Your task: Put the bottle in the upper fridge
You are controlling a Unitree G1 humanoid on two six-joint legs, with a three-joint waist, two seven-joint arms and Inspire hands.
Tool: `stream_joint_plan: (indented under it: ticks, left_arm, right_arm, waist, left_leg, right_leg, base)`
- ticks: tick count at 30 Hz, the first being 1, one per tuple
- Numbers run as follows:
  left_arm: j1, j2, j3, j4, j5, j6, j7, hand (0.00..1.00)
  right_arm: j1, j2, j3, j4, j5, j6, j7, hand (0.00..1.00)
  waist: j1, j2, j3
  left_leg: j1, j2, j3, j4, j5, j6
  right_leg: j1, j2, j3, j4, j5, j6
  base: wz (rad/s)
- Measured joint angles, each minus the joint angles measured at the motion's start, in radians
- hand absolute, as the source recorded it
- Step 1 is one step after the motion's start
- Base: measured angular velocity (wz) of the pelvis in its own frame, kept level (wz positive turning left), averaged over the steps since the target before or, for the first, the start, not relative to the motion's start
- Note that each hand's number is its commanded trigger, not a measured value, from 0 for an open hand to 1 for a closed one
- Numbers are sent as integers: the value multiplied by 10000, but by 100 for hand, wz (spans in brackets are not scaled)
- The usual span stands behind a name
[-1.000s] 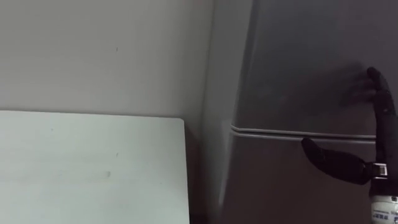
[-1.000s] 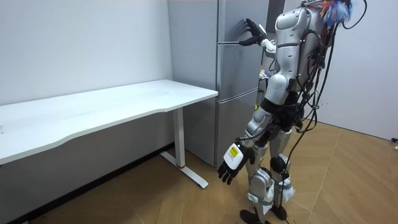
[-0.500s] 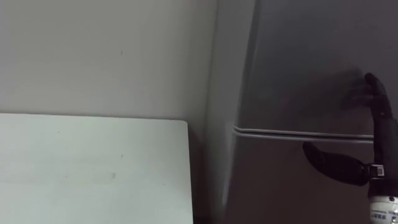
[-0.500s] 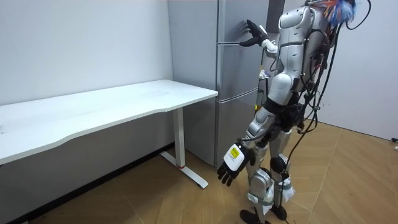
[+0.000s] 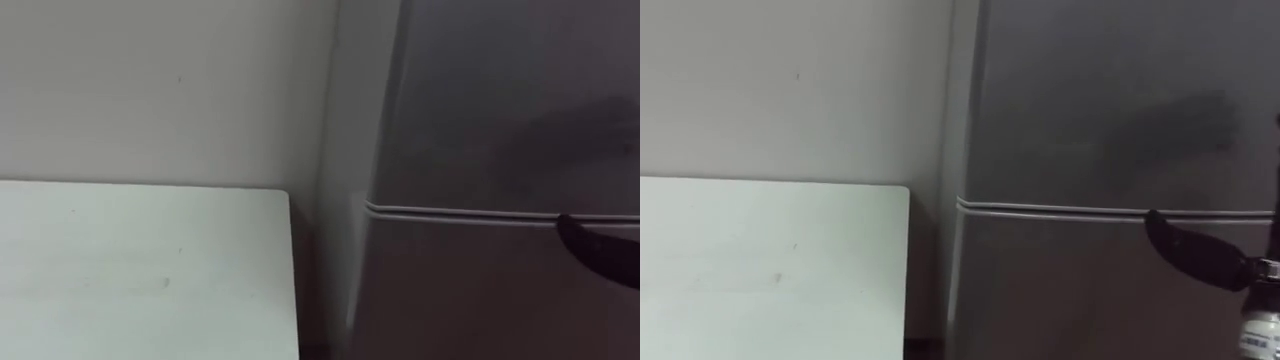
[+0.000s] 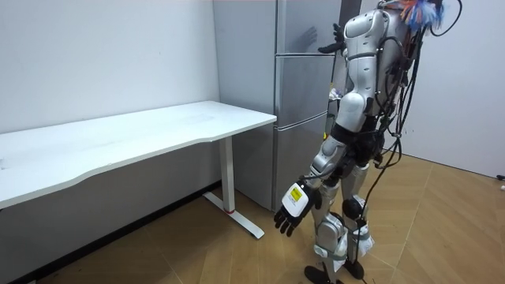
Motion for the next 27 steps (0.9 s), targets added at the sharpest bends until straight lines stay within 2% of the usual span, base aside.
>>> stream_joint_plan:
  ticks: [3, 9, 15, 22, 25, 27]
  left_arm:
    - [109, -69, 311, 26, 10, -203, -19, 0]
    - [151, -248, 643, 28, 11, -258, 12, 0]
    - [240, -317, 654, 55, -215, -251, 316, 0]
    - [161, -331, 668, -92, -223, -235, 487, 0]
    - [107, -349, 667, -101, -224, -238, 564, 0]
    - [80, -380, 657, -103, -363, -235, 648, 0]
  right_arm:
    - [241, -33, -533, 12, 432, -4, -292, 0]
    - [762, -40, -1383, 30, 1110, -3, -862, 0]
    - [1438, -39, -1554, 353, 2510, 3, -1419, 0]
    - [2447, -34, -1559, 1122, 4278, 9, -1532, 0]
    - [2571, 167, -1536, 2378, 5042, 27, -1472, 0]
    - [2774, 535, -1524, 3036, 5440, 39, -1395, 0]
  waist:
    - [-114, 49, 4]
    - [-249, 58, 51]
    - [-471, 93, 46]
    - [-455, 220, 51]
    - [-432, 293, 59]
    - [-481, 413, 52]
  left_leg:
    - [27, -3, -4, -72, 1, -3]
    - [161, -33, 54, -205, -3, -11]
    - [168, -69, 36, -302, -3, -7]
    - [185, -97, 73, -328, -3, -4]
    - [160, -102, 96, -335, -8, 3]
    - [176, -110, 91, -343, -16, 13]
  right_leg:
    - [-3, 7, 1, -7, -6, 4]
    - [2, -7, 47, -6, -88, 33]
    - [-13, -51, 45, -11, -145, 58]
    - [-2, -67, 59, -10, -149, 71]
    - [1, -74, 55, -4, -159, 85]
    - [-10, -85, 42, -8, -177, 103]
  base:
    - [0]
    - [-1]
    - [1]
    - [0]
    - [0]
    - [0]
